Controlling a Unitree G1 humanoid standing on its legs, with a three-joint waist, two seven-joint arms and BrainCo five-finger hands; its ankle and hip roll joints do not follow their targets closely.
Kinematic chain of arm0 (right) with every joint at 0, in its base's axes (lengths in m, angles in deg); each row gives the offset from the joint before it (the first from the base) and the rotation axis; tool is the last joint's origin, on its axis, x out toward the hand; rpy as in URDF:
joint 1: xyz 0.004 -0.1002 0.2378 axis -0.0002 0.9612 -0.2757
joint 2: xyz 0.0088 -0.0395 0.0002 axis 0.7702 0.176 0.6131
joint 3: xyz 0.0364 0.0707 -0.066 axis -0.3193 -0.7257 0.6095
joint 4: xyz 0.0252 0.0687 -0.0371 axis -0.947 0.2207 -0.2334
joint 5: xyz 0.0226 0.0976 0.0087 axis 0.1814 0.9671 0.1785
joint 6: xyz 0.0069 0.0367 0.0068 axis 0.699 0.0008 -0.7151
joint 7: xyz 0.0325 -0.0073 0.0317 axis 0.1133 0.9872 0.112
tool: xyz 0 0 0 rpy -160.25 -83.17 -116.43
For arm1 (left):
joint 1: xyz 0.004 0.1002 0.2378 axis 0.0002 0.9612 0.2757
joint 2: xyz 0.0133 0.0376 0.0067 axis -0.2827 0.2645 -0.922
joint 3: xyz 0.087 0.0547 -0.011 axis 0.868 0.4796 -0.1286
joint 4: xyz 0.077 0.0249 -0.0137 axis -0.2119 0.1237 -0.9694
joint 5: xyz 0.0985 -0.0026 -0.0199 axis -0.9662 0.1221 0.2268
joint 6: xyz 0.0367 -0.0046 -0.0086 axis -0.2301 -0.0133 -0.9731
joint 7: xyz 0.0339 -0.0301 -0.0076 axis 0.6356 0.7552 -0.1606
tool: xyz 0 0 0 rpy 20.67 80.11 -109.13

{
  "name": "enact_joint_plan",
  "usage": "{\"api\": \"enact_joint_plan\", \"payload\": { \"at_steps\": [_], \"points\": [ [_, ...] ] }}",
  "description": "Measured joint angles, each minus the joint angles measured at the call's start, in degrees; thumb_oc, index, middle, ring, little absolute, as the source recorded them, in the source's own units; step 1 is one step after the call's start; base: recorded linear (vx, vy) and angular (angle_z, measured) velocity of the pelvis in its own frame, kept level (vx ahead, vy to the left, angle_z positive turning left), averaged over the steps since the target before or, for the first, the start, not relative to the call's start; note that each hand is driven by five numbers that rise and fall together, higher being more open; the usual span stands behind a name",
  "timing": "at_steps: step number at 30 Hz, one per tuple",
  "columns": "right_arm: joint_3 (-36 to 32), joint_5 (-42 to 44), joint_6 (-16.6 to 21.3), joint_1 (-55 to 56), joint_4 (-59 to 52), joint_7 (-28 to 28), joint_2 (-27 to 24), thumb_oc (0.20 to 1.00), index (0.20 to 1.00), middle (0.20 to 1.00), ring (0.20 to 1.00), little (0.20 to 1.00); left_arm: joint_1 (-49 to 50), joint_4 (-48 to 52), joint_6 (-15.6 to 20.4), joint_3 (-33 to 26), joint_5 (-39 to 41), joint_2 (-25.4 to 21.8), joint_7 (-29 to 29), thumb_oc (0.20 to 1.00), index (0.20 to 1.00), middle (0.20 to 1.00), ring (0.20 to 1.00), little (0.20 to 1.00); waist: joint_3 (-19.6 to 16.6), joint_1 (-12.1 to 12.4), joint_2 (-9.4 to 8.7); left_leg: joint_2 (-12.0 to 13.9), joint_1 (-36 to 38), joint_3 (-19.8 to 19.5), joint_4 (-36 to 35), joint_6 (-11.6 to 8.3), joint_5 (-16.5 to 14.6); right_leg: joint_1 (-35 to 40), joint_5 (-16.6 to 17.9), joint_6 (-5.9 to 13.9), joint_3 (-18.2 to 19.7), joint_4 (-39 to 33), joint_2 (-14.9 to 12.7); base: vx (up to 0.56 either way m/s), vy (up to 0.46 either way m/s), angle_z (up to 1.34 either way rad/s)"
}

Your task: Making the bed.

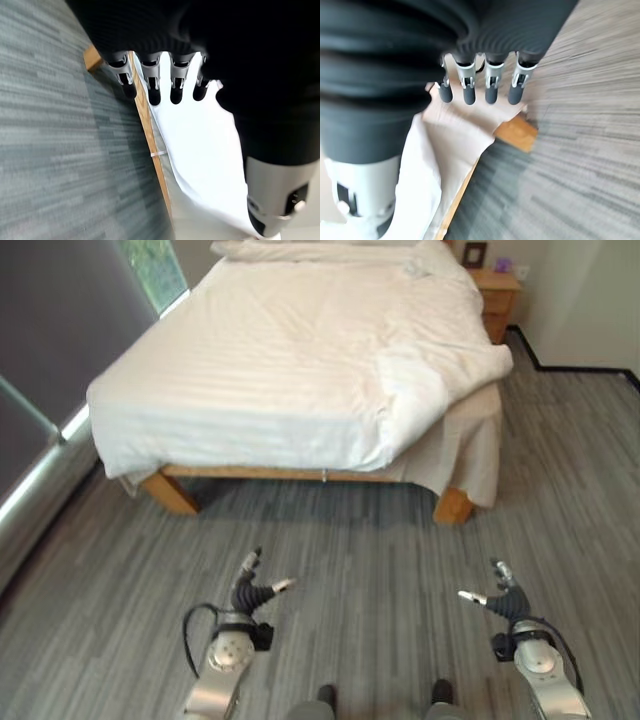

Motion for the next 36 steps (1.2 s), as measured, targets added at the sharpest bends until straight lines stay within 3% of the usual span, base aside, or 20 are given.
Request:
{"api": "enact_joint_plan", "payload": {
  "at_steps": [3,8,10,12,15,16,18,19,21,23,24,26,27,28,29,32,33,34,35,36],
  "points": [
    [-1.3,0.0,-0.1,0.3,0.0,0.1,-2.5,1.000,1.000,1.000,1.000,1.000,-1.4,0.0,0.1,0.3,1.2,1.0,0.1,1.000,1.000,1.000,1.000,1.000,-0.4,-1.3,0.33,1.8,1.4,0.1,0.0,-1.29,-0.4,1.7,-0.6,-0.70,-0.3,-0.1,1.8,0.01,-0.011,-0.03],
    [-0.9,-0.1,-0.1,1.3,-0.1,0.0,-1.8,1.000,1.000,1.000,1.000,1.000,-1.2,0.0,0.0,0.4,1.4,0.3,0.1,1.000,1.000,1.000,1.000,1.000,-1.8,-1.2,-2.31,2.0,1.6,0.5,0.0,-1.69,-0.6,1.3,-1.6,-1.28,0.3,-0.3,1.8,-0.07,0.006,-0.08],
    [0.4,-0.1,-0.1,0.4,0.2,0.0,-1.8,1.000,1.000,1.000,1.000,1.000,-1.2,-0.1,-0.1,0.9,1.4,-0.8,-0.2,1.000,1.000,1.000,1.000,1.000,-1.7,-1.3,-3.50,0.9,0.6,1.4,0.5,-1.19,-0.3,-4.3,-2.2,-0.65,2.4,6.1,1.4,-0.06,-0.020,-0.63],
    [2.9,-1.0,-0.2,-5.0,0.8,-0.2,-2.3,1.000,1.000,1.000,1.000,1.000,-1.4,-1.6,-0.5,0.2,1.4,-2.0,-0.6,1.000,1.000,1.000,1.000,1.000,-0.3,1.5,-1.94,3.4,-0.9,8.1,0.7,-0.84,-0.7,-13.5,3.6,2.49,-5.8,11.8,1.8,0.10,-0.076,-1.44],
    [2.9,-5.3,-0.2,-4.9,-0.7,0.1,-3.2,1.000,1.000,1.000,1.000,1.000,-3.7,-3.4,-1.1,-1.0,1.3,-2.5,-0.8,1.000,1.000,1.000,1.000,1.000,-0.3,0.4,-2.51,3.6,-1.6,7.3,0.1,-0.42,-0.9,-11.1,-3.2,0.32,-10.5,13.8,0.7,0.21,-0.166,-0.08],
    [2.9,-5.3,-0.2,-5.3,-0.9,0.1,-3.2,1.000,1.000,1.000,1.000,1.000,-3.5,-3.5,-1.2,-1.3,1.3,-2.7,-0.9,1.000,1.000,1.000,1.000,1.000,-0.4,1.1,-2.89,3.9,-1.2,7.8,0.7,-0.73,-0.9,-9.9,-6.5,-2.72,-11.5,13.4,1.6,0.12,-0.217,-0.05],
    [2.9,-6.4,0.0,-5.7,-2.2,0.8,-3.7,1.000,1.000,1.000,1.000,1.000,-3.5,-4.2,-1.5,-1.2,1.4,-2.5,-1.5,1.000,1.000,1.000,1.000,1.000,0.3,1.3,-2.30,5.8,-3.2,7.1,8.5,-3.78,-1.8,-8.3,-8.1,-5.72,-11.7,12.5,3.3,0.04,-0.159,0.08],
    [2.3,-6.9,0.0,-5.3,-2.9,1.3,-3.9,1.000,1.000,1.000,1.000,1.000,-4.8,-4.8,-1.5,-0.7,1.6,-2.5,-1.6,1.000,1.000,1.000,1.000,1.000,1.2,1.9,-2.85,6.1,-8.9,5.4,18.9,-5.02,-2.6,-7.8,-7.9,-7.39,-11.7,12.0,3.3,0.01,-0.112,0.38],
    [0.1,-7.1,0.2,-3.1,-5.9,1.6,-6.2,1.000,1.000,1.000,1.000,1.000,-6.1,-4.5,-1.4,1.2,3.2,-1.4,-1.7,1.000,1.000,1.000,1.000,1.000,2.3,2.7,-3.01,6.0,-18.9,2.9,34.1,-7.84,2.0,-6.8,-6.7,-8.70,-13.0,10.0,2.4,0.15,-0.153,0.25],
    [-0.2,-7.2,0.1,-3.4,-6.0,2.0,-8.3,1.000,1.000,1.000,1.000,1.000,-7.4,-5.3,-1.4,2.3,3.6,0.3,-1.7,1.000,1.000,1.000,1.000,1.000,4.2,3.1,-2.69,7.8,-22.4,3.2,40.8,-10.19,8.7,-4.7,-7.1,-9.58,-13.2,9.0,3.4,0.43,-0.062,0.13],
    [-0.5,-7.2,0.0,-3.2,-6.1,2.0,-7.9,1.000,1.000,1.000,1.000,1.000,-7.8,-5.1,-1.4,2.9,3.6,0.2,-1.6,1.000,1.000,1.000,1.000,1.000,4.7,2.6,-2.82,9.2,-24.3,6.0,41.3,-10.64,7.5,-3.7,-7.1,-9.42,-14.0,7.0,4.0,0.47,0.137,0.29],
    [0.0,-7.2,0.0,-4.5,-5.5,2.1,-6.9,1.000,1.000,1.000,1.000,1.000,-7.9,-5.2,-1.5,3.2,3.5,0.8,-1.6,1.000,1.000,1.000,1.000,1.000,4.2,3.1,-2.17,8.6,-22.3,12.4,21.2,-9.39,4.6,-2.6,-9.4,-6.38,-14.6,0.3,6.1,0.50,0.201,-0.10],
    [0.1,-7.2,0.0,-4.8,-5.4,2.0,-7.3,1.000,1.000,1.000,1.000,1.000,-8.0,-5.0,-1.5,3.3,3.6,1.1,-1.5,1.000,1.000,1.000,1.000,1.000,4.3,3.1,-1.09,9.1,-21.9,12.7,18.5,-9.41,4.6,-3.2,-9.4,-7.77,-14.7,1.2,6.7,0.39,0.174,-0.37],
    [0.7,-7.2,-0.2,-6.1,-4.2,1.7,-8.6,1.000,1.000,1.000,1.000,1.000,-8.5,-5.2,-1.5,3.0,3.5,1.5,-1.6,1.000,1.000,1.000,1.000,1.000,5.2,3.2,0.93,11.2,-19.5,13.2,7.4,-8.74,5.5,-2.1,-6.0,-9.12,-15.1,2.8,9.0,0.54,0.195,-0.22],
    [1.0,-7.2,-0.6,-5.9,-3.1,1.6,-8.4,1.000,1.000,1.000,1.000,1.000,-8.8,-7.2,-1.7,3.2,3.5,1.9,-1.6,1.000,1.000,1.000,1.000,1.000,4.9,3.3,2.13,12.8,-18.2,13.7,1.6,-8.25,5.8,-1.1,-7.7,-8.18,-14.9,1.9,11.2,0.74,0.254,-0.32],
    [2.6,-7.3,-0.8,-6.9,-2.7,1.1,-8.4,1.000,1.000,1.000,1.000,1.000,-9.0,-9.2,-1.8,2.1,3.5,1.7,-1.9,1.000,1.000,1.000,1.000,1.000,4.8,3.9,0.45,10.3,-17.9,14.1,1.4,-8.30,5.8,-0.3,-9.1,-7.46,-12.7,-0.7,10.7,0.49,0.121,-0.42],
    [2.9,-7.3,-0.9,-7.0,-2.5,1.1,-8.4,1.000,1.000,1.000,1.000,1.000,-8.7,-9.4,-2.0,2.0,3.6,2.1,-2.0,1.000,1.000,1.000,1.000,1.000,4.7,4.3,0.60,10.6,-18.1,13.5,2.6,-8.09,5.5,0.0,-10.2,-6.00,-11.8,0.0,10.8,0.24,0.065,-0.55],
    [3.0,-7.3,-1.0,-6.5,-3.1,1.0,-9.3,1.000,1.000,1.000,1.000,1.000,-7.7,-8.4,-2.1,2.2,3.6,2.5,-2.0,1.000,1.000,1.000,1.000,1.000,3.6,4.8,1.99,11.9,-16.8,12.0,3.0,-9.40,4.3,-1.7,-11.2,-7.01,-11.9,4.1,11.3,0.34,0.113,-0.58],
    [2.0,-7.4,-1.0,-5.8,-3.8,1.0,-8.9,1.000,1.000,1.000,1.000,1.000,-7.4,-7.6,-2.0,2.1,3.5,2.3,-2.1,1.000,1.000,1.000,1.000,1.000,3.4,4.5,1.95,12.5,-16.1,11.9,4.1,-7.56,5.9,-1.9,-9.3,-8.57,-12.4,6.6,11.2,0.29,0.142,-0.36],
    [1.8,-7.4,-1.4,-4.5,-3.6,1.3,-6.6,1.000,1.000,1.000,1.000,1.000,-8.6,-8.8,-2.4,2.2,3.6,1.5,-2.1,1.000,1.000,1.000,1.000,1.000,2.8,4.0,-0.34,11.1,-16.6,12.8,9.4,-4.27,5.4,-2.8,-11.3,-7.28,-12.8,9.2,8.2,0.42,0.202,-0.55]
  ]
}}
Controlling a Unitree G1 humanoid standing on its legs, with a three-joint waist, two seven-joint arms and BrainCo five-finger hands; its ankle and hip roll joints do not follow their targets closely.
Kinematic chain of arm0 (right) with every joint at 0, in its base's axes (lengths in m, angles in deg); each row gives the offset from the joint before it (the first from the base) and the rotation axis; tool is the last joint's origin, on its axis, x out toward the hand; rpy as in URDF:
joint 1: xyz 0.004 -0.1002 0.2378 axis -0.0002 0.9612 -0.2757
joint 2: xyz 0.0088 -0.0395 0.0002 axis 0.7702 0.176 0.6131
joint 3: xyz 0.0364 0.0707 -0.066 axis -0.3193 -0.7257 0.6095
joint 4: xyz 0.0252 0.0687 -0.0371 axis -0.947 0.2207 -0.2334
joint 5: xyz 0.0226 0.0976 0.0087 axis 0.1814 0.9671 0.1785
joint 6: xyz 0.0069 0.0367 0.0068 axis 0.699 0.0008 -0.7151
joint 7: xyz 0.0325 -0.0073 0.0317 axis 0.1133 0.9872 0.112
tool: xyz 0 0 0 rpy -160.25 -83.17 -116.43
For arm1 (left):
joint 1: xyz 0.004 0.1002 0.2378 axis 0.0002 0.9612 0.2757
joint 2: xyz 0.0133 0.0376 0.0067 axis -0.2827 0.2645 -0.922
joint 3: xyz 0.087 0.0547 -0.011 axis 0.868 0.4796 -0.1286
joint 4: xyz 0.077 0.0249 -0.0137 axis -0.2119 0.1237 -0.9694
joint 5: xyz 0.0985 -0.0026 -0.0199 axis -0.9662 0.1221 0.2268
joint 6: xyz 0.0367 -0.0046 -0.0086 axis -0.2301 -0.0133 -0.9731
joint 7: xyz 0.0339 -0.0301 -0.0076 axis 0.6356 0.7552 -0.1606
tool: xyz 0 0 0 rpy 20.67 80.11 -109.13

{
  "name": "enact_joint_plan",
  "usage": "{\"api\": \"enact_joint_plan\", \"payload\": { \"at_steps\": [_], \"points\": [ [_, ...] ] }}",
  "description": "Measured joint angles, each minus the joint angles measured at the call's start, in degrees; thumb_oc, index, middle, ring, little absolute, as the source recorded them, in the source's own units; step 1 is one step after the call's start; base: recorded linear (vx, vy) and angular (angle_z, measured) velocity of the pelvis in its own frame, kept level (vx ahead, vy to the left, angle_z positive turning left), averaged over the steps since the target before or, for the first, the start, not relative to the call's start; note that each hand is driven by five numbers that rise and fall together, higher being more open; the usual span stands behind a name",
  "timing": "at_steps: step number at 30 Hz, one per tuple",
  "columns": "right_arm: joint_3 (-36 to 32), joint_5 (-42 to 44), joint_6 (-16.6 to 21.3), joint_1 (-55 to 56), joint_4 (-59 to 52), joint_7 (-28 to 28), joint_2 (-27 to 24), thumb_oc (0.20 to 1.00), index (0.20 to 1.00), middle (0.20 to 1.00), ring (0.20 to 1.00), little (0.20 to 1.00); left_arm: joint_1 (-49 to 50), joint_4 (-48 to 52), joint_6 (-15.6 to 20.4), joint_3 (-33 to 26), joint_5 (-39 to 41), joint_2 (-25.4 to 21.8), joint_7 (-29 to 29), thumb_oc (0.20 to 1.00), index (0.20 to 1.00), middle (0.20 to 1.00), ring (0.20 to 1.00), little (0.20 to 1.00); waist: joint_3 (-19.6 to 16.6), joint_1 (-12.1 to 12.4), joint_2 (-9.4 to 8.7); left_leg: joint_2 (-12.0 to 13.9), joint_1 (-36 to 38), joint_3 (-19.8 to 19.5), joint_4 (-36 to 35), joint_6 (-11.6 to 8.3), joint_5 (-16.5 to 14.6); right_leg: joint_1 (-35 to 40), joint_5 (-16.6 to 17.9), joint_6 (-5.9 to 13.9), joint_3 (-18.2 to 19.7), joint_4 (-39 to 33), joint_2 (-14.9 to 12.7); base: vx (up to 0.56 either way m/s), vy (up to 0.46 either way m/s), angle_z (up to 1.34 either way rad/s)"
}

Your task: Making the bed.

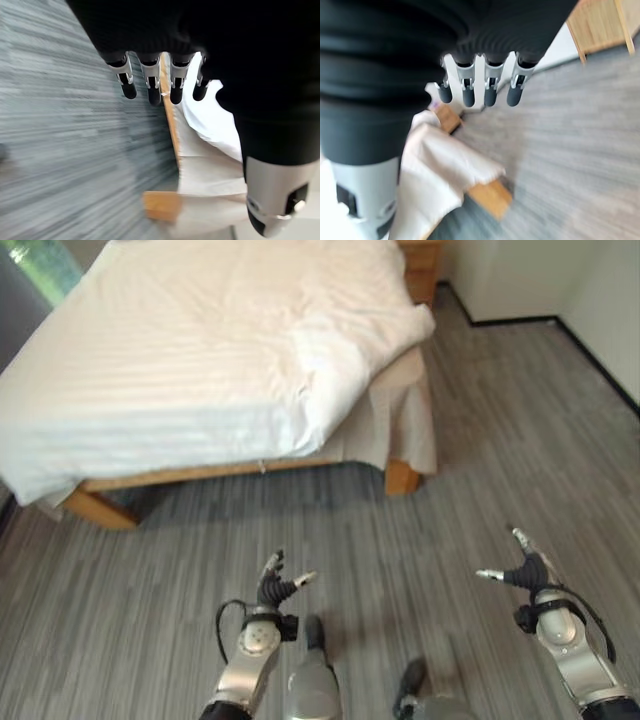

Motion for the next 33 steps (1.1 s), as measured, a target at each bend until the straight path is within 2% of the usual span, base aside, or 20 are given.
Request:
{"api": "enact_joint_plan", "payload": {
  "at_steps": [1,2,4,6,9,12,15,16,17,18,19,20,21,23,25,26,29,31,32,33],
  "points": [
    [3.4,0.0,0.2,1.0,-1.6,-0.2,1.0,1.000,1.000,1.000,1.000,1.000,0.1,-0.2,-0.1,0.4,0.0,-2.5,-0.2,1.000,1.000,1.000,1.000,1.000,-1.2,0.0,-6.25,-5.0,-1.5,5.4,14.1,4.35,-7.0,-4.8,-3.0,5.47,1.9,10.4,-8.6,0.44,0.191,-0.62],
    [4.2,-0.1,0.1,1.0,-3.9,-0.4,-1.0,1.000,1.000,1.000,1.000,1.000,0.4,0.6,-0.4,0.5,0.0,-1.9,-0.2,1.000,1.000,1.000,1.000,1.000,-1.5,-1.3,-2.99,-3.9,1.2,5.5,11.9,5.02,-11.6,-8.2,-1.0,7.17,3.2,18.4,-8.8,0.48,0.172,-0.75],
    [4.5,-0.1,-0.2,1.2,-5.4,-0.4,2.1,1.000,1.000,1.000,1.000,1.000,-1.2,2.0,-0.2,0.8,0.0,-4.5,-0.1,1.000,1.000,1.000,1.000,1.000,-0.7,-3.7,-3.21,-6.2,5.1,6.1,6.8,6.21,-12.9,-17.4,1.0,7.97,2.9,33.1,-15.9,0.47,0.042,-0.09],
    [4.5,-0.1,-0.1,1.2,-5.5,-1.4,2.4,1.000,1.000,1.000,1.000,1.000,-1.0,4.0,-0.3,0.6,0.0,-6.5,0.0,1.000,1.000,1.000,1.000,1.000,-0.7,-3.4,-3.10,-7.5,8.7,7.3,2.6,7.16,-11.4,-17.8,3.4,8.28,-0.4,25.3,-18.2,0.50,-0.032,0.09],
    [4.4,0.0,0.2,1.5,-6.3,-1.5,3.0,1.000,1.000,1.000,1.000,1.000,-0.2,4.1,-0.4,-0.7,0.0,-6.5,0.1,1.000,1.000,1.000,1.000,1.000,-0.6,-4.1,-3.14,-9.0,10.9,5.2,-1.7,7.23,-10.8,-15.2,4.7,8.02,-2.6,10.0,-16.9,0.39,-0.123,0.35],
    [4.2,-0.1,0.3,1.3,-5.0,-1.6,2.7,1.000,1.000,1.000,1.000,1.000,0.6,1.5,-0.5,-2.0,0.0,-4.1,0.5,1.000,1.000,1.000,1.000,1.000,-0.1,-5.0,-2.20,-9.0,14.0,3.7,-5.5,5.92,-11.1,-14.0,10.0,8.57,-1.7,-10.0,-12.7,0.46,-0.187,0.40],
    [3.8,-0.4,0.1,3.3,-4.5,-1.7,2.8,1.000,1.000,1.000,1.000,1.000,1.9,1.1,-0.8,-1.7,-0.2,-3.2,1.0,1.000,1.000,1.000,1.000,1.000,0.2,-7.0,-2.69,-8.2,20.1,1.8,-8.3,2.00,-12.6,-13.3,13.0,9.25,-1.5,-7.0,-13.5,0.53,-0.238,0.52],
    [3.8,-0.8,0.0,4.9,-4.0,-1.8,2.6,1.000,1.000,1.000,1.000,1.000,3.5,2.1,-0.8,-1.7,-0.4,-2.6,1.0,1.000,1.000,1.000,1.000,1.000,-0.2,-6.7,-2.33,-5.8,24.6,1.2,-8.8,-0.63,-14.3,-10.7,15.0,5.63,-1.3,-2.5,-12.0,0.33,-0.215,0.32],
    [3.1,-1.7,-0.3,4.6,-3.1,-1.9,1.4,1.000,1.000,1.000,1.000,1.000,3.2,2.6,-1.1,-0.1,-0.4,-2.1,1.5,1.000,1.000,1.000,1.000,1.000,-0.7,-6.9,0.60,-2.3,23.7,1.1,-5.2,-0.23,-14.2,-10.7,10.6,4.00,-1.6,1.1,-9.2,0.35,-0.319,0.18],
    [2.2,-1.7,-0.4,3.9,-2.4,-2.1,1.4,1.000,1.000,1.000,1.000,1.000,2.5,3.4,-1.0,0.4,-0.4,-2.1,2.0,1.000,1.000,1.000,1.000,1.000,-0.6,-6.5,0.37,-1.1,21.5,0.9,0.3,-0.14,-11.6,-9.7,9.8,3.54,-2.1,0.9,-8.2,0.36,-0.471,0.32],
    [0.9,-1.6,-0.3,3.4,-2.1,-2.0,1.2,1.000,1.000,1.000,1.000,1.000,1.7,4.4,-0.9,0.4,0.0,-2.0,2.2,1.000,1.000,1.000,1.000,1.000,0.0,-6.5,-0.61,0.4,12.9,-3.9,15.4,-2.55,-6.9,-7.7,6.9,1.03,-3.3,0.6,-8.2,0.40,-0.473,0.20],
    [0.9,-1.6,-0.3,3.4,-2.1,-2.0,1.2,1.000,1.000,1.000,1.000,1.000,1.7,4.4,-0.9,0.4,0.0,-2.0,2.2,1.000,1.000,1.000,1.000,1.000,0.0,-6.5,-0.61,0.4,12.9,-3.9,15.4,-2.55,-6.9,-7.7,6.9,1.03,-3.3,0.6,-8.2,0.24,-0.296,0.41],
    [-1.2,-1.0,-0.6,3.7,-1.7,-2.1,0.6,1.000,1.000,1.000,1.000,1.000,0.5,7.6,0.3,0.8,0.1,-1.3,2.1,1.000,1.000,1.000,1.000,1.000,2.2,-4.7,-2.81,3.5,-3.4,-7.4,39.7,-4.97,2.5,-1.9,6.1,-0.64,-6.2,-3.5,-7.7,0.31,-0.142,0.23],
    [-0.4,-0.9,-0.4,2.5,-2.4,-1.7,-0.3,1.000,1.000,1.000,1.000,1.000,1.0,7.8,0.3,0.9,0.2,-1.5,2.1,1.000,1.000,1.000,1.000,1.000,2.3,-4.5,-2.77,3.6,-8.3,-2.8,36.6,-5.54,1.4,1.5,5.4,0.13,-7.9,-4.8,-6.5,0.39,-0.048,0.02],
    [0.2,-0.9,-0.2,1.8,-3.1,-1.5,-0.8,1.000,1.000,1.000,1.000,1.000,1.0,7.8,0.4,0.9,0.2,-1.4,2.1,1.000,1.000,1.000,1.000,1.000,2.2,-4.3,-2.23,1.4,-9.6,0.1,27.3,-4.94,-0.2,3.9,3.2,0.39,-8.2,-6.8,-4.8,0.39,0.096,-0.23],
    [0.7,-0.9,-0.2,1.7,-3.2,-1.7,-0.5,1.000,1.000,1.000,1.000,1.000,1.2,7.8,0.7,0.8,0.8,-1.5,2.0,1.000,1.000,1.000,1.000,1.000,1.8,-3.9,-1.43,-0.6,-8.6,4.9,13.8,-2.68,-1.1,5.6,3.5,0.51,-8.3,-8.5,-2.8,0.39,0.157,-0.27],
    [2.2,-1.0,-0.3,2.2,-3.1,-2.3,-0.8,1.000,1.000,1.000,1.000,1.000,1.6,7.6,0.7,0.4,2.2,-1.3,2.0,1.000,1.000,1.000,1.000,1.000,1.2,-3.7,0.04,-3.5,-6.3,9.5,-0.5,1.49,2.3,8.7,2.5,2.12,-8.3,-9.1,-0.3,0.31,0.103,-0.33],
    [2.1,-1.0,-0.3,3.3,-3.0,-2.3,-0.8,1.000,1.000,1.000,1.000,1.000,2.2,7.7,0.8,0.5,2.3,-0.9,2.0,1.000,1.000,1.000,1.000,1.000,0.7,-3.7,0.23,-4.7,-4.2,11.6,-3.1,3.74,3.7,11.0,1.2,3.81,-8.2,-9.1,0.0,0.35,0.130,-0.20],
    [2.0,-1.1,-0.5,4.1,-2.8,-2.3,-0.4,1.000,1.000,1.000,1.000,1.000,2.3,7.5,0.8,0.5,2.3,-1.0,2.1,1.000,1.000,1.000,1.000,1.000,0.3,-4.3,0.34,-5.7,-1.9,13.8,-3.2,8.93,3.5,14.2,-1.0,5.95,-8.4,-8.8,0.1,0.23,0.194,0.04],
    [2.2,-1.1,-0.8,4.4,-2.5,-2.4,0.5,1.000,1.000,1.000,1.000,1.000,2.1,6.9,0.7,0.3,2.4,-1.1,2.1,1.000,1.000,1.000,1.000,1.000,0.1,-4.4,-1.20,-7.2,-1.0,14.0,-3.5,9.81,2.1,14.7,-1.1,6.15,-8.8,-7.8,-1.2,0.36,0.304,0.32]
  ]
}}
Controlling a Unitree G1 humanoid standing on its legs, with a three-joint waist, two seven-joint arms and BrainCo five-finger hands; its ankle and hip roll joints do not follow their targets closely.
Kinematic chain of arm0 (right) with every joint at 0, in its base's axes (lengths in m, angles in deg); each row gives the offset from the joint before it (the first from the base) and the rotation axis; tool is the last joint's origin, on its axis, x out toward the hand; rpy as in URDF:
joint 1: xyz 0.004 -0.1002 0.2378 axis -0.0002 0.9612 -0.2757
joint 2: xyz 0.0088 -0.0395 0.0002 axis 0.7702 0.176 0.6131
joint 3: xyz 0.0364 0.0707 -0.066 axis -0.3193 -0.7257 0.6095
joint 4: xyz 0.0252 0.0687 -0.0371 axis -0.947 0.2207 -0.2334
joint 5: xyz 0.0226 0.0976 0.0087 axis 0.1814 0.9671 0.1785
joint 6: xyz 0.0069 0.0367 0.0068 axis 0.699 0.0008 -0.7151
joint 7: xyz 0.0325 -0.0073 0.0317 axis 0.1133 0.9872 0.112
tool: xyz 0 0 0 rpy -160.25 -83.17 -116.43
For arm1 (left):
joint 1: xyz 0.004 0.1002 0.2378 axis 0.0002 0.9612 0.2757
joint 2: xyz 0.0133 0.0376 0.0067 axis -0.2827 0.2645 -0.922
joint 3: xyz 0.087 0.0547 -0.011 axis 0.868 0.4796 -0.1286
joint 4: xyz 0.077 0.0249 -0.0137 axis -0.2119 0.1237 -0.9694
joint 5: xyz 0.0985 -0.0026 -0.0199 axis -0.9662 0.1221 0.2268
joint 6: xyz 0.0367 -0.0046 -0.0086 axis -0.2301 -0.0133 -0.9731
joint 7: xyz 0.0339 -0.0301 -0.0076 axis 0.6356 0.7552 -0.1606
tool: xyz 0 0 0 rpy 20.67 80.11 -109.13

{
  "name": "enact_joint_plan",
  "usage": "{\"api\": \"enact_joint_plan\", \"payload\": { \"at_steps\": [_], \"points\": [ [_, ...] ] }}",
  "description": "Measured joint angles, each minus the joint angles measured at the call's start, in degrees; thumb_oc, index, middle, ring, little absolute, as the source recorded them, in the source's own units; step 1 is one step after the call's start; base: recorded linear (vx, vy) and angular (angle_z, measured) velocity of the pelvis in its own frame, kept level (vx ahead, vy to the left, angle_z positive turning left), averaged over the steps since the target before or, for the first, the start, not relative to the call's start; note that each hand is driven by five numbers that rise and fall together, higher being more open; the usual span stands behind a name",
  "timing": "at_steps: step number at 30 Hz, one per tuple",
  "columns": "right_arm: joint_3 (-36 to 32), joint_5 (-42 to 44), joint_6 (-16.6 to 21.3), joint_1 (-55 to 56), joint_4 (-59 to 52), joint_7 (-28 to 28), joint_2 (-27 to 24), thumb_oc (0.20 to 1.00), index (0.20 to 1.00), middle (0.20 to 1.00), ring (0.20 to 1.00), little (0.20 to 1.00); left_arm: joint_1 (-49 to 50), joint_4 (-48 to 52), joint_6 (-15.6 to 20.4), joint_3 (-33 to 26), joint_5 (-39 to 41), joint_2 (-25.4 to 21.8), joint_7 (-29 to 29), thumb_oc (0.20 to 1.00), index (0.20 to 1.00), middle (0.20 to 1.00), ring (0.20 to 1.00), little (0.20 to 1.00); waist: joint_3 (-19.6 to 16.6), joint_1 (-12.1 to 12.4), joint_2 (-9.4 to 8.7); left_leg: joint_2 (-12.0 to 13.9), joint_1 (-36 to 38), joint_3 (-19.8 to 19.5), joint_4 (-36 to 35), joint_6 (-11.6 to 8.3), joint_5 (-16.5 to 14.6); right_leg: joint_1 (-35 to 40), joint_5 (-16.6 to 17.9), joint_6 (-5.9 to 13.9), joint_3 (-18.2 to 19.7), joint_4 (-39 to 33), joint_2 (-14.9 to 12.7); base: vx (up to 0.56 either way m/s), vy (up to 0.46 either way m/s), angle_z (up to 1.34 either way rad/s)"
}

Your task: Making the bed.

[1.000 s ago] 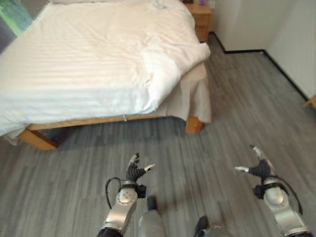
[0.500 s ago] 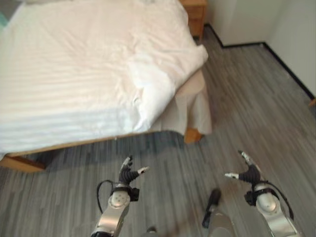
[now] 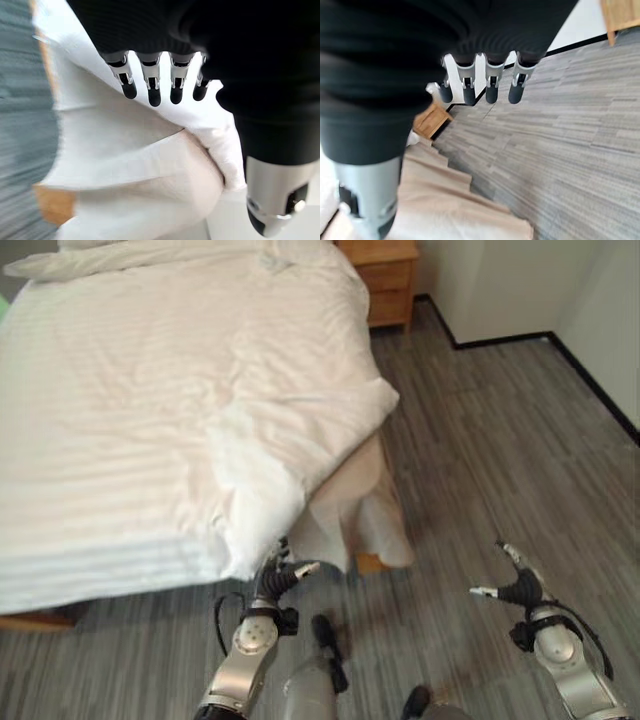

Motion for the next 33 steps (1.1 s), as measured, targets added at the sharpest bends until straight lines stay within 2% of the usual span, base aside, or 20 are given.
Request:
{"api": "enact_joint_plan", "payload": {
  "at_steps": [1,3,4,5,6,8,11,12,13,14,15,16,17,18,20,21,24,27,31,33],
  "points": [
    [0.3,-0.3,0.0,0.5,-0.7,-0.2,0.0,1.000,1.000,1.000,1.000,1.000,-0.8,0.1,0.0,0.1,0.0,0.0,0.0,1.000,1.000,1.000,1.000,1.000,-0.4,-0.5,-0.47,-1.9,1.6,-1.0,-1.3,0.98,-0.1,-1.1,0.0,-0.04,-0.2,5.0,-1.9,0.24,0.260,0.52],
    [0.3,-1.2,0.0,0.6,-0.8,-0.2,0.2,1.000,1.000,1.000,1.000,1.000,-1.2,-0.1,-0.1,0.3,0.0,0.2,-0.1,1.000,1.000,1.000,1.000,1.000,-0.4,-1.2,-0.28,-3.4,3.2,-2.6,-2.5,2.22,-0.4,-4.0,-0.7,-0.25,0.4,15.8,-5.0,0.19,0.166,0.70],
    [0.9,-1.4,0.0,1.3,-1.8,-0.3,0.5,1.000,1.000,1.000,1.000,1.000,-1.2,-0.1,-0.6,1.2,0.1,0.1,0.0,1.000,1.000,1.000,1.000,1.000,-0.5,-1.6,-0.33,-5.5,7.4,-5.8,-5.2,3.68,-1.5,-11.9,0.3,-0.59,2.5,39.7,-12.9,0.17,0.121,0.98],
    [1.4,-1.8,0.0,2.4,-2.8,-0.3,0.6,1.000,1.000,1.000,1.000,1.000,-0.8,0.2,-0.7,1.7,0.1,-0.2,-0.1,1.000,1.000,1.000,1.000,1.000,-0.7,-2.1,-0.64,-7.2,8.5,-8.0,-5.5,4.00,-2.5,-14.8,-1.1,1.07,4.9,45.0,-15.6,0.21,0.066,1.60],
    [1.7,-3.0,0.3,0.9,-2.8,-0.2,1.2,1.000,1.000,1.000,1.000,1.000,-1.7,0.8,-0.7,2.4,0.1,-1.4,-0.5,1.000,1.000,1.000,1.000,1.000,0.3,-2.8,-0.41,-7.8,9.3,-11.9,-5.5,5.11,-4.1,-24.1,-3.0,2.53,16.4,47.9,-14.1,0.23,-0.008,1.43],
    [1.7,-3.3,0.3,-0.7,-2.7,0.1,1.3,1.000,1.000,1.000,1.000,1.000,-2.9,0.8,-0.7,2.6,0.1,-1.5,-0.6,1.000,1.000,1.000,1.000,1.000,1.4,-3.1,0.49,-8.0,9.4,-15.8,-5.5,4.77,-4.3,-29.4,-3.2,2.84,24.6,39.0,-10.3,0.21,-0.096,1.25],
    [1.9,-3.3,0.1,-0.7,-2.6,0.4,1.8,1.000,1.000,1.000,1.000,1.000,-3.1,0.9,-0.7,1.7,0.1,-1.6,-1.1,1.000,1.000,1.000,1.000,1.000,2.0,-3.4,0.27,-9.3,11.4,-19.8,-5.5,3.48,-5.2,-29.2,-0.7,2.51,25.0,22.8,-11.3,0.22,-0.124,1.22],
    [1.7,-3.1,0.3,-0.3,-3.3,0.8,2.6,1.000,1.000,1.000,1.000,1.000,-2.8,0.8,-0.6,1.0,0.2,-1.1,-2.1,1.000,1.000,1.000,1.000,1.000,1.7,-3.4,-0.52,-9.9,11.4,-23.0,-5.3,2.75,-7.2,-26.9,1.8,1.27,26.2,11.7,-10.4,0.26,-0.138,1.10],
    [2.0,-2.9,0.5,-0.4,-2.4,0.9,2.9,1.000,1.000,1.000,1.000,1.000,-2.8,-0.4,-0.5,0.1,0.6,-1.3,-2.5,1.000,1.000,1.000,1.000,1.000,1.5,-3.8,-0.16,-8.8,11.5,-24.3,-4.9,2.59,-7.2,-24.5,2.8,1.12,33.0,6.9,-9.6,0.17,-0.083,1.09],
    [1.7,-2.8,0.4,-0.2,-2.4,0.9,3.5,1.000,1.000,1.000,1.000,1.000,-2.9,-0.7,-0.7,0.2,1.7,-2.4,-2.7,1.000,1.000,1.000,1.000,1.000,1.4,-4.4,-0.27,-8.1,11.4,-25.7,-5.2,1.81,-6.6,-21.2,4.8,1.54,35.6,1.2,-9.5,0.16,-0.085,0.72],
    [1.6,-2.8,0.3,-0.2,-2.1,1.0,4.0,1.000,1.000,1.000,1.000,1.000,-3.0,-0.9,-0.7,-0.1,1.8,-3.5,-2.8,1.000,1.000,1.000,1.000,1.000,1.3,-4.1,-1.05,-8.0,11.4,-26.8,-5.4,1.06,-6.2,-18.8,6.2,2.06,35.6,-1.9,-9.6,0.18,-0.085,0.88],
    [1.9,-2.8,0.0,0.9,-2.1,1.1,5.6,1.000,1.000,1.000,1.000,1.000,-2.4,-0.6,-0.8,-0.8,1.9,-5.1,-2.8,1.000,1.000,1.000,1.000,1.000,0.7,-4.1,-4.64,-8.8,12.4,-27.2,-5.4,-0.87,-6.2,-14.1,14.3,1.94,31.7,-1.1,-10.2,0.18,-0.078,0.36],
    [2.5,-2.8,-0.1,1.2,-1.6,1.0,6.0,1.000,1.000,1.000,1.000,1.000,-1.2,-0.3,-0.7,-1.4,2.0,-5.3,-3.0,1.000,1.000,1.000,1.000,1.000,0.0,-2.1,-6.72,-8.9,13.4,-25.0,-5.4,-2.30,-7.1,-13.3,12.8,4.48,29.0,-1.4,-10.3,0.18,-0.068,0.05],
    [2.2,-2.8,0.0,-0.2,-0.9,1.0,6.1,1.000,1.000,1.000,1.000,1.000,-0.3,-0.4,-0.8,-2.3,2.0,-5.1,-3.5,1.000,1.000,1.000,1.000,1.000,0.1,-2.3,-6.03,-8.2,13.2,-23.7,-5.1,-2.90,-7.2,-12.4,11.9,3.75,28.9,-1.6,-9.2,0.14,-0.023,-0.01],
    [0.7,-2.8,-0.1,0.4,-0.9,1.0,5.3,1.000,1.000,1.000,1.000,1.000,-0.4,0.0,-1.1,-1.9,2.0,-4.4,-3.8,1.000,1.000,1.000,1.000,1.000,-0.5,-5.0,-2.78,-6.1,13.8,-23.2,-5.6,-3.38,-6.8,-10.8,11.9,3.69,28.1,-1.6,-7.6,0.12,-0.026,0.56],
    [0.7,-2.8,0.0,0.4,-0.4,0.8,4.3,1.000,1.000,1.000,1.000,1.000,0.6,1.5,-1.1,-2.4,1.9,-4.4,-3.8,1.000,1.000,1.000,1.000,1.000,-0.8,-5.4,-1.59,-5.0,14.6,-21.3,-5.6,-3.84,-6.5,-10.1,11.9,3.70,28.2,-1.6,-6.1,0.13,-0.038,0.13],
    [0.3,-2.7,0.2,0.3,-0.3,0.9,4.0,1.000,1.000,1.000,1.000,1.000,1.0,3.0,-1.1,-3.5,0.9,-4.4,-4.1,1.000,1.000,1.000,1.000,1.000,-1.6,-5.7,-0.92,-3.6,15.6,-19.2,-5.7,-4.90,-7.0,-10.0,10.8,3.23,28.3,-1.6,-4.8,0.11,-0.036,-0.24],
    [0.8,-2.7,0.6,1.6,0.0,0.8,4.5,1.000,1.000,1.000,1.000,1.000,-2.9,4.0,-1.1,-5.8,-1.1,-4.6,-6.3,1.000,1.000,1.000,1.000,1.000,-2.0,-6.2,-2.21,-3.6,15.4,-17.6,-6.0,-6.73,-7.0,-10.7,7.7,2.11,28.8,-1.6,-5.2,0.11,-0.033,-0.23],
    [0.4,-2.7,0.6,6.9,0.0,0.8,4.3,1.000,1.000,1.000,1.000,1.000,-7.0,6.5,-0.8,-10.6,-3.2,-6.0,-11.0,1.000,1.000,1.000,1.000,1.000,-3.0,-8.0,-1.71,-2.3,15.2,-17.0,-6.0,-7.82,-6.5,-11.9,7.5,2.01,29.6,-1.8,-3.8,0.08,-0.015,-0.17],
    [-0.1,-2.7,0.6,9.6,-0.1,0.2,3.8,1.000,1.000,1.000,1.000,1.000,-9.7,6.6,-0.9,-13.6,-5.4,-8.4,-14.1,1.000,1.000,1.000,1.000,1.000,-4.4,-8.5,-1.04,-1.3,13.7,-15.9,-6.0,-8.01,-6.2,-13.6,7.9,1.17,30.7,-1.9,-3.3,0.05,-0.001,-0.28]
  ]
}}
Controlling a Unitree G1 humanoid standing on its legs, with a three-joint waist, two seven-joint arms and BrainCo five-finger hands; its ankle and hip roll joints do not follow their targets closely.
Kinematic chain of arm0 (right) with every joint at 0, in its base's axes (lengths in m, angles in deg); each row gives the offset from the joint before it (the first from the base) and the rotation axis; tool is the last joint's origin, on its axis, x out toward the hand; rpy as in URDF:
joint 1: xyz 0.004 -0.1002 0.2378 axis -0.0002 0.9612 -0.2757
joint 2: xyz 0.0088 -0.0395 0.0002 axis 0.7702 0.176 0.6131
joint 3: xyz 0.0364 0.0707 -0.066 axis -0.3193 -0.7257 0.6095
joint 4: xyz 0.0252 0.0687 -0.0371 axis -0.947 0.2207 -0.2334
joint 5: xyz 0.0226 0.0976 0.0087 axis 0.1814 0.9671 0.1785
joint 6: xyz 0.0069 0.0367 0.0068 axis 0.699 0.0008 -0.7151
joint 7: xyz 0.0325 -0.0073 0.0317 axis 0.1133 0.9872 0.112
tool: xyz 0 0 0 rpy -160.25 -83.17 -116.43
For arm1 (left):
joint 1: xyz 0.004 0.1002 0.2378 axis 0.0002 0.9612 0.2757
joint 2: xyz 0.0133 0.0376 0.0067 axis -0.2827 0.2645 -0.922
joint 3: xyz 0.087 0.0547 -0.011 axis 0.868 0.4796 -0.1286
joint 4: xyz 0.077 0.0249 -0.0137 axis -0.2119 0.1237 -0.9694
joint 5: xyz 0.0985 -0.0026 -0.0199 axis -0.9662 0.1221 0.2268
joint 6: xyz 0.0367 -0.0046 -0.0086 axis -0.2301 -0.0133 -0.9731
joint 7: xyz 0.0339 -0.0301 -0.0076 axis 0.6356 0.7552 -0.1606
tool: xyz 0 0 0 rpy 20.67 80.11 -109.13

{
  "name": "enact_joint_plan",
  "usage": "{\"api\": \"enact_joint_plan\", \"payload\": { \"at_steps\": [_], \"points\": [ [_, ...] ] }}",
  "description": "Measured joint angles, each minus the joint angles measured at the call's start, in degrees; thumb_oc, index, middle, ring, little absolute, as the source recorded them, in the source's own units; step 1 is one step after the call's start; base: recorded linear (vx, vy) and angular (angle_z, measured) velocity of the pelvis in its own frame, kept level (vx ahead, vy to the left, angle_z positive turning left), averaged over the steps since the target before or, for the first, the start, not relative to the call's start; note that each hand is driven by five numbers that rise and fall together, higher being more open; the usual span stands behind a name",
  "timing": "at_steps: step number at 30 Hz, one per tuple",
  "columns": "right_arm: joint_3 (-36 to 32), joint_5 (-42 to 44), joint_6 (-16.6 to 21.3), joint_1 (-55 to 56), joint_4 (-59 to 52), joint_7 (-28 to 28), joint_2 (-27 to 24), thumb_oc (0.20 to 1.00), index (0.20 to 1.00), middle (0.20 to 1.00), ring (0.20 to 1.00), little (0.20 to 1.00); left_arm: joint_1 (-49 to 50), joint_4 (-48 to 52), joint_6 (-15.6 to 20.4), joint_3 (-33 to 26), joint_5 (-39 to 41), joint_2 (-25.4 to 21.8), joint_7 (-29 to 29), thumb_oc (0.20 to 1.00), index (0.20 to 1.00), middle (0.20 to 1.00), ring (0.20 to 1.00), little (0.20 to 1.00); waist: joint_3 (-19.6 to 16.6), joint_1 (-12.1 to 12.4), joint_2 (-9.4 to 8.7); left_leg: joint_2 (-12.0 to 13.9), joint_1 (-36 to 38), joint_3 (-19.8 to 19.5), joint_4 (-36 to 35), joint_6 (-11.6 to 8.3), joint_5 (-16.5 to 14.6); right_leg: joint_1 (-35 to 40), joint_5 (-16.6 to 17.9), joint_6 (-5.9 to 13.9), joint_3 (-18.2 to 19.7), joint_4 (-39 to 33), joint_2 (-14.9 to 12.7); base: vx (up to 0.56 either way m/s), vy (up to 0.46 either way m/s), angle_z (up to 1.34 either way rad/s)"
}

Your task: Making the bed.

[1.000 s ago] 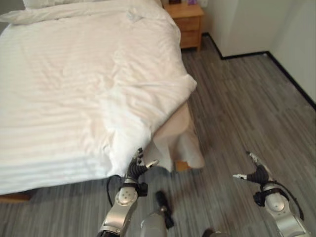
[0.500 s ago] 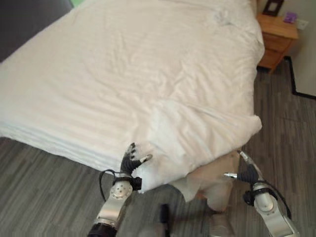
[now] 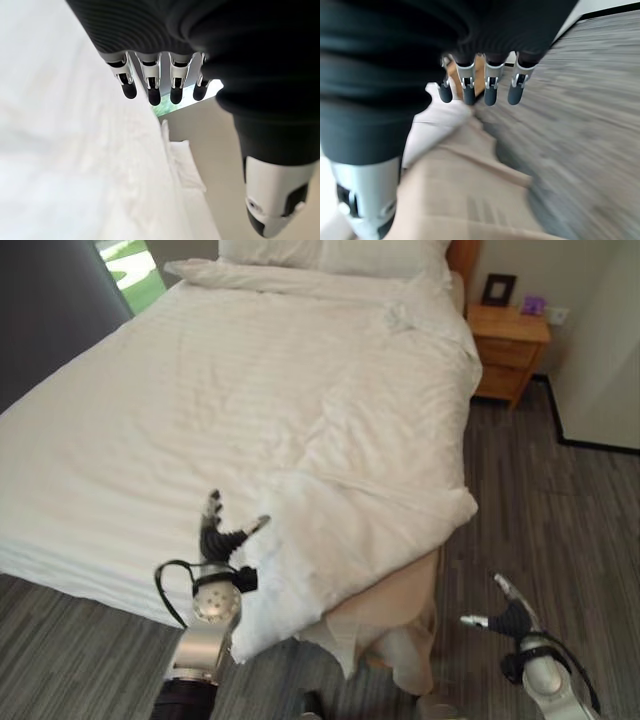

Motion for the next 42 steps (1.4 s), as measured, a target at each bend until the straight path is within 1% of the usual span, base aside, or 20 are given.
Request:
{"api": "enact_joint_plan", "payload": {
  "at_steps": [7,10,11,16,17,18,19,20,22,26,29,32,33,34,35,36,38,39,41,42],
  "points": [
    [-0.4,0.0,0.0,3.3,0.0,-1.7,-1.9,1.000,1.000,1.000,1.000,1.000,-7.0,-6.4,-2.4,2.3,-6.4,-1.9,-2.5,1.000,1.000,1.000,1.000,1.000,-2.4,-3.9,1.02,0.3,-1.3,1.6,0.0,-0.23,0.7,-3.0,1.4,-0.31,1.4,-0.1,0.5,0.03,0.021,-0.12],
    [0.4,0.2,0.8,3.1,0.1,-1.8,-2.2,1.000,1.000,1.000,1.000,1.000,-13.4,-15.4,-4.2,7.3,-10.6,-3.7,-2.9,1.000,1.000,1.000,1.000,1.000,-2.6,-5.3,1.23,0.0,-3.1,2.2,0.0,-0.37,1.3,-5.1,2.2,-0.05,1.7,-0.1,0.3,-0.09,0.051,-0.13],
    [1.3,1.1,1.8,1.8,0.0,-1.7,-2.3,1.000,1.000,1.000,1.000,1.000,-17.9,-23.0,-6.3,11.9,-14.5,-7.8,-2.9,1.000,1.000,1.000,1.000,1.000,-2.6,-6.6,1.18,-0.3,-5.3,4.0,0.0,-0.22,1.6,-8.4,3.2,0.12,3.6,0.0,0.3,-0.15,0.086,-0.51],
    [3.2,2.8,2.6,-0.4,-0.3,-1.5,-2.9,1.000,1.000,1.000,1.000,1.000,-27.4,-36.9,-10.6,18.5,-23.1,-11.6,-2.7,1.000,1.000,1.000,1.000,1.000,-1.1,-9.8,0.11,-1.3,-10.9,9.1,0.0,0.29,2.3,-17.1,6.6,0.43,7.6,0.2,-0.4,-0.16,0.077,-0.54],
    [4.4,4.6,2.9,-1.3,-0.1,-1.1,-3.7,1.000,1.000,1.000,1.000,1.000,-36.8,-54.2,-11.2,29.6,-27.8,-11.9,-1.8,0.711,0.711,0.711,0.711,0.711,-0.5,-11.3,-0.34,-1.7,-13.4,9.5,0.0,0.33,2.7,-20.2,7.1,1.10,7.5,0.3,-0.8,-0.15,0.088,-0.33],
    [4.4,5.0,2.9,-1.4,-0.1,-0.9,-3.9,1.000,1.000,1.000,1.000,1.000,-38.2,-57.7,-12.0,30.7,-29.3,-11.7,-0.9,0.407,0.407,0.407,0.407,0.407,-0.4,-12.2,-0.43,-1.6,-14.3,10.1,0.0,0.34,2.7,-21.5,7.3,0.96,7.5,0.2,-1.0,-0.15,0.088,-0.29],
    [4.4,5.1,3.6,-1.7,-0.4,-0.1,-4.1,1.000,1.000,1.000,1.000,1.000,-39.4,-61.2,-12.5,31.8,-31.0,-11.5,-0.6,0.407,0.407,0.407,0.407,0.407,-0.3,-12.9,-0.34,-1.7,-15.4,11.0,0.0,0.33,2.7,-22.9,7.6,1.17,7.5,0.2,-1.1,-0.10,0.074,-0.32],
    [4.4,5.5,4.3,-2.0,-0.5,0.8,-4.5,1.000,1.000,1.000,1.000,1.000,-42.0,-64.8,-13.0,31.9,-32.5,-10.8,-0.6,0.200,0.200,0.200,0.200,0.200,-0.1,-12.8,0.01,-1.7,-17.4,11.4,0.0,0.32,2.8,-25.3,7.5,1.02,6.9,0.2,-1.3,-0.10,0.079,-0.28],
    [5.2,6.3,4.3,-2.6,-0.4,0.9,-4.7,1.000,1.000,1.000,1.000,1.000,-44.1,-65.7,-14.1,30.5,-34.0,-9.7,-0.6,0.200,0.200,0.200,0.200,0.200,0.7,-12.6,0.40,-1.8,-18.6,12.3,0.0,0.31,3.1,-27.0,8.9,1.29,6.8,0.3,-1.2,-0.09,0.089,-0.16],
    [7.0,6.3,5.8,-5.1,-0.6,0.9,-5.9,1.000,1.000,1.000,1.000,1.000,-45.2,-66.4,-14.9,29.7,-35.8,-8.2,-0.1,0.200,0.200,0.200,0.200,0.200,1.2,-10.9,1.16,-0.9,-17.0,13.5,0.0,-0.36,2.6,-26.2,9.0,1.04,7.1,0.3,-0.1,-0.07,0.031,-0.16],
    [6.7,6.3,7.0,-5.3,-1.7,0.9,-7.0,1.000,1.000,1.000,1.000,1.000,-45.2,-65.7,-14.9,28.4,-35.6,-8.3,0.1,0.200,0.200,0.200,0.200,0.200,3.6,-10.9,-0.16,-0.5,-13.5,13.7,0.0,-0.62,2.4,-22.8,9.6,0.41,6.4,0.3,0.2,-0.13,0.002,-0.03],
    [6.3,6.3,7.5,-4.4,-2.4,0.8,-7.6,1.000,1.000,1.000,1.000,1.000,-44.7,-60.5,-15.0,27.3,-32.5,-9.0,0.5,0.200,0.200,0.200,0.200,0.200,8.2,-8.9,-1.26,1.0,-8.2,14.6,0.4,-0.38,1.6,-21.6,11.9,0.97,-2.1,6.2,2.0,-0.15,-0.030,-0.25],
    [6.7,6.3,7.5,-3.6,-2.3,0.6,-7.4,1.000,1.000,1.000,1.000,1.000,-43.0,-57.4,-15.0,26.6,-30.9,-9.4,0.2,0.200,0.200,0.200,0.200,0.200,9.2,-7.7,-1.71,1.5,-6.1,15.5,0.2,-0.47,1.0,-19.8,13.1,2.22,-6.5,6.5,2.3,-0.19,-0.072,-0.45],
    [6.9,6.2,7.4,-3.0,-2.4,0.6,-7.1,1.000,1.000,1.000,1.000,1.000,-40.3,-49.5,-15.9,26.1,-29.0,-10.4,0.7,0.200,0.200,0.200,0.200,0.200,9.1,-5.9,-3.04,0.5,-5.1,15.3,0.7,1.53,-0.4,-17.0,14.1,4.98,-7.3,1.6,1.7,-0.19,-0.098,-0.63],
    [7.8,6.2,7.3,-3.7,-1.5,0.1,-7.0,1.000,1.000,1.000,1.000,1.000,-34.9,-36.8,-15.2,23.9,-28.9,-11.2,0.2,0.200,0.200,0.200,0.200,0.200,9.3,-2.6,-2.77,2.4,-4.6,16.8,1.3,2.05,0.3,-17.7,4.0,-1.21,-12.4,8.5,0.5,-0.05,-0.056,-0.44],
    [7.9,6.1,6.9,-3.7,-1.5,-0.5,-7.4,1.000,1.000,1.000,1.000,1.000,-32.7,-32.6,-15.2,22.5,-28.8,-9.7,0.2,0.200,0.200,0.200,0.200,0.200,9.9,-1.6,-0.92,4.0,-4.4,16.7,1.6,1.88,0.5,-18.3,-0.2,-4.48,-15.5,16.8,0.0,-0.14,-0.160,-0.24],
    [8.7,6.1,6.4,-3.8,-2.2,-1.8,-7.6,1.000,1.000,1.000,1.000,1.000,-29.1,-28.0,-14.7,22.0,-28.2,-8.1,0.9,0.200,0.200,0.200,0.200,0.200,9.4,0.6,-0.48,5.4,-3.8,15.4,2.8,1.36,0.8,-14.7,-4.8,-3.62,-18.7,25.6,-3.6,-0.17,-0.191,0.10],
    [9.3,6.0,6.1,-5.6,-2.7,-2.1,-6.9,1.000,1.000,1.000,1.000,1.000,-20.7,-14.9,-13.8,20.3,-28.3,-7.2,1.8,0.200,0.200,0.200,0.200,0.200,8.4,4.2,-0.57,7.0,-2.2,18.0,3.2,1.08,1.0,-13.5,-10.1,-2.20,-20.3,36.1,-7.2,-0.16,-0.192,-0.37],
    [8.5,6.0,6.0,-7.2,-3.1,-1.9,-5.5,1.000,1.000,1.000,1.000,1.000,-15.7,-9.9,-10.8,22.1,-28.4,-5.4,2.4,0.200,0.200,0.200,0.200,0.200,7.2,6.7,-1.42,7.8,-1.2,18.4,4.6,0.64,1.4,-6.3,-4.4,-1.34,-20.6,28.9,-8.4,-0.16,-0.240,-0.29],
    [8.5,5.9,5.9,-9.8,-2.8,-1.8,-4.4,1.000,1.000,1.000,1.000,1.000,-13.4,-9.4,-10.3,23.0,-28.2,-3.3,4.2,0.200,0.200,0.200,0.200,0.200,6.5,7.0,-1.69,8.7,-1.0,18.3,5.2,0.86,2.7,-2.5,-5.7,0.26,-19.9,22.8,-6.5,-0.15,-0.248,-0.19]
  ]
}}
